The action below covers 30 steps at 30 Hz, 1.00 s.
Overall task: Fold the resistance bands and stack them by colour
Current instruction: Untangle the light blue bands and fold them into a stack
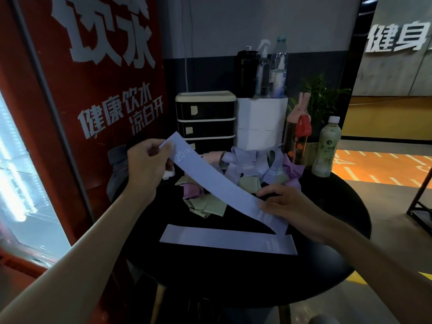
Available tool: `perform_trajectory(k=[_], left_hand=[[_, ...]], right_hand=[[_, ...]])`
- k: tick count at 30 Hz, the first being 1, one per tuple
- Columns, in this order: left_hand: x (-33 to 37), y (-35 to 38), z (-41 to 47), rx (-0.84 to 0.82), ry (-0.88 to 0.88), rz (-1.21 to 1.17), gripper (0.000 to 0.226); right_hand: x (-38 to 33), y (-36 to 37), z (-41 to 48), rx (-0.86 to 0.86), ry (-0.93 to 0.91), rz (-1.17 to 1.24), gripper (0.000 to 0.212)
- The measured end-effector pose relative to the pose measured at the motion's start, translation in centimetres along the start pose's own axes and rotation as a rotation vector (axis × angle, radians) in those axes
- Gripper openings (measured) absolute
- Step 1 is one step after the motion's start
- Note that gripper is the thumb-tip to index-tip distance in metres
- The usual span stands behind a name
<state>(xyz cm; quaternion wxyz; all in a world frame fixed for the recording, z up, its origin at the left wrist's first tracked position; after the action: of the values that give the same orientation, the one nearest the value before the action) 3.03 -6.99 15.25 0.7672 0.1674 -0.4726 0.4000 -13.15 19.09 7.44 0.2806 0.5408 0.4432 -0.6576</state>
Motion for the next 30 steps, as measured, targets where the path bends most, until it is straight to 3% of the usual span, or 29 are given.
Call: perform_trajectory(k=[7,11,17,30], left_hand=[[-5.1,-1.0,-3.8,-0.017,-0.093,0.07,0.011],[-8.2,-1.0,-5.8,-0.12,-0.111,0.29,0.01],[-10.9,-0.7,-7.8,-0.258,-0.195,0.344,0.011],[-10.8,-0.9,-9.5,-0.216,-0.145,0.403,0.022]], right_hand=[[3.1,-1.3,-1.6,0.127,0.033,-0.093,0.005],[4.5,-1.8,-2.0,0.2,0.006,-0.278,0.011],[5.5,-1.4,-2.4,0.214,0.002,-0.447,0.009],[6.8,-0.8,-3.1,0.185,-0.004,-0.691,0.018]])
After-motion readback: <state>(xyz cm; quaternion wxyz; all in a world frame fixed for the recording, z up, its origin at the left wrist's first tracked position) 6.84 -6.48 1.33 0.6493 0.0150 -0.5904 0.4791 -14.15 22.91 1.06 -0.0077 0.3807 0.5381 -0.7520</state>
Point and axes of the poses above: each hand's wrist, its own z-axis towards the middle knuckle, its own y-axis out of the palm, x = y × z, the point moved 5 cm from there along z, towards the middle knuckle, and after that the axes turned 11 degrees about -x, right-handed, at the moved point
